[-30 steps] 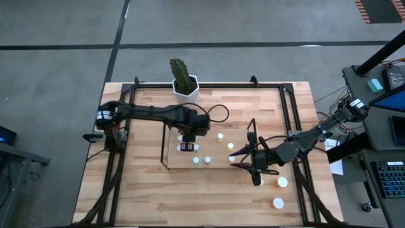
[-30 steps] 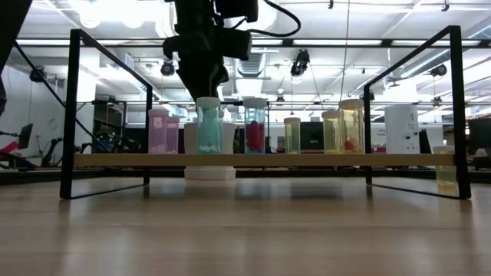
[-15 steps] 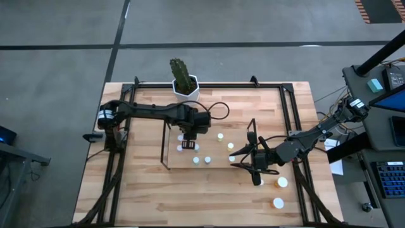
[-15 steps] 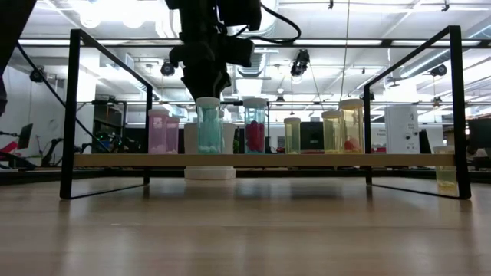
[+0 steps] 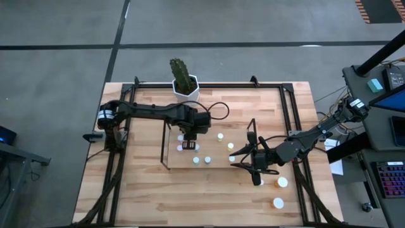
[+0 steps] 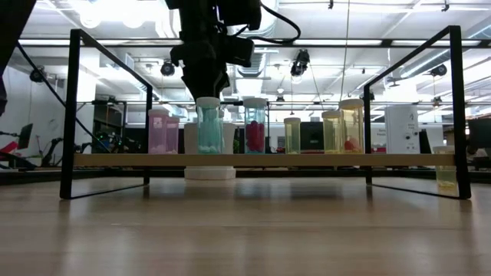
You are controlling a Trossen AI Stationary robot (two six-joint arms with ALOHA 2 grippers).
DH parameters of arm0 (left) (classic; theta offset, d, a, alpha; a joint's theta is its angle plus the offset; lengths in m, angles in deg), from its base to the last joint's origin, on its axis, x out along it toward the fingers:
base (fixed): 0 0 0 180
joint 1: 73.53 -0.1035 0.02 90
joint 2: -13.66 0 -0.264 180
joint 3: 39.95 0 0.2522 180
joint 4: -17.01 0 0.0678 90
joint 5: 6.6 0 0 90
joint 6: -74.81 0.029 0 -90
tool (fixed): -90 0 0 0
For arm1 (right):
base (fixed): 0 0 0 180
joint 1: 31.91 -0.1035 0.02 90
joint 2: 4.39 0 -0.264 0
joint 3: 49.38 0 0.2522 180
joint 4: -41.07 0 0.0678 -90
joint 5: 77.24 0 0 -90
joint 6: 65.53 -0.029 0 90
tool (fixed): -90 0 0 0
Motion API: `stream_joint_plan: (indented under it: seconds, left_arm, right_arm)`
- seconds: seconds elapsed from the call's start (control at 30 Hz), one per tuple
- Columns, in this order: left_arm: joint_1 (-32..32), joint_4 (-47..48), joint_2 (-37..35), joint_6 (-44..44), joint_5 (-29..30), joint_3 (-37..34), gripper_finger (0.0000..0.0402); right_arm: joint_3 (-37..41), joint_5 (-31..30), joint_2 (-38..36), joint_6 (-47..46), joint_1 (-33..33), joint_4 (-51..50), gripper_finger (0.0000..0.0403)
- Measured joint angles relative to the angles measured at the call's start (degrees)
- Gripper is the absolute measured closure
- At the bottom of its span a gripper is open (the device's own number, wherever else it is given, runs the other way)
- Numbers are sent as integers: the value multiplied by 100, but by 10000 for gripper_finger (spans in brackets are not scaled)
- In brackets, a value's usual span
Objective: Pick and place medicine bottles onto shelf by color
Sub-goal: Put the green pill bottle on the shelf aligned with the other green pill bottles
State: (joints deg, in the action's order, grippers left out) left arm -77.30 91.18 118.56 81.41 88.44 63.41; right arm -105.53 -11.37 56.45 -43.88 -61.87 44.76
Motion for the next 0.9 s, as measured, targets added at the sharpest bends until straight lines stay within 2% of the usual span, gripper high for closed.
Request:
stream_joint_plan:
  seconds: [0.9]
  left_arm:
    - [2, -240, 0, -35, -7, -120, 299]
  right_arm:
    - [0, 1, 0, 0, 0, -4, 255]
